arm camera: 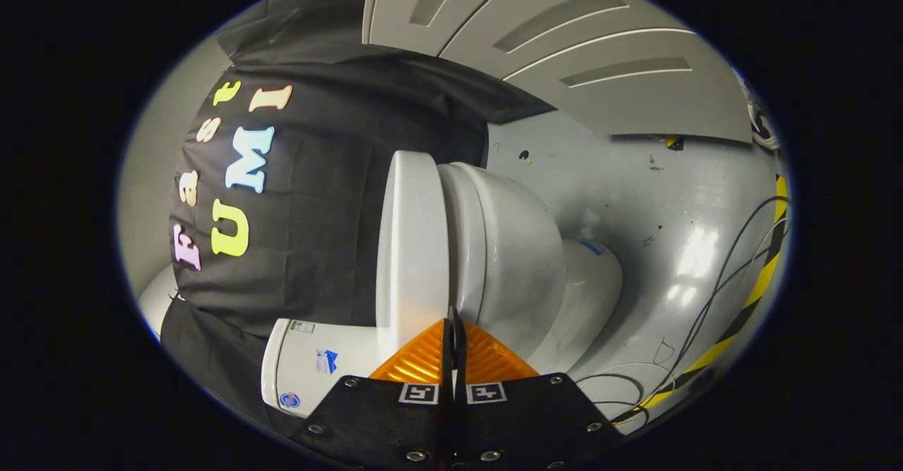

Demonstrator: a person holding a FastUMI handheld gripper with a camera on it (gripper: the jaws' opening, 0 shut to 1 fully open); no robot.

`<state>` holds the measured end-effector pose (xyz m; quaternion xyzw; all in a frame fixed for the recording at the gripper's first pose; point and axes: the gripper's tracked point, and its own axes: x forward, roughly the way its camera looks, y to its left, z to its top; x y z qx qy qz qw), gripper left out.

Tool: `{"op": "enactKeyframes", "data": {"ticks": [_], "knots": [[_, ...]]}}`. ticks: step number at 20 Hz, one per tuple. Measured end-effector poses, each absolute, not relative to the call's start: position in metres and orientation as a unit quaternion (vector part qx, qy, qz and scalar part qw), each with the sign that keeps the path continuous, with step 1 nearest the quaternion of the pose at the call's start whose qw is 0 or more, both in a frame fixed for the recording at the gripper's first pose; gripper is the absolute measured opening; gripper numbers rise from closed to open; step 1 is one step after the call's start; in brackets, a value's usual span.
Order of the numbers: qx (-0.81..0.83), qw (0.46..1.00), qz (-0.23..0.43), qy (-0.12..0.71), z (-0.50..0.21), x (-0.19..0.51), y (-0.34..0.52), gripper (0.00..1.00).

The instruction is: Open the toilet lid.

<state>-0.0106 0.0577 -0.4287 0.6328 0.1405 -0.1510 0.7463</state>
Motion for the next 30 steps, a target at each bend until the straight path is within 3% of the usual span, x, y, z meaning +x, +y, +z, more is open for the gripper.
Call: {"op": "enactKeyframes", "data": {"ticks": [7,30], "knots": [[0.626,0.742,-0.179,0.159,-0.426,-0.013,0.058,0.00],[0.478,0.832,-0.192,0.207,-0.351,-0.012,0.066,0.00]]}}
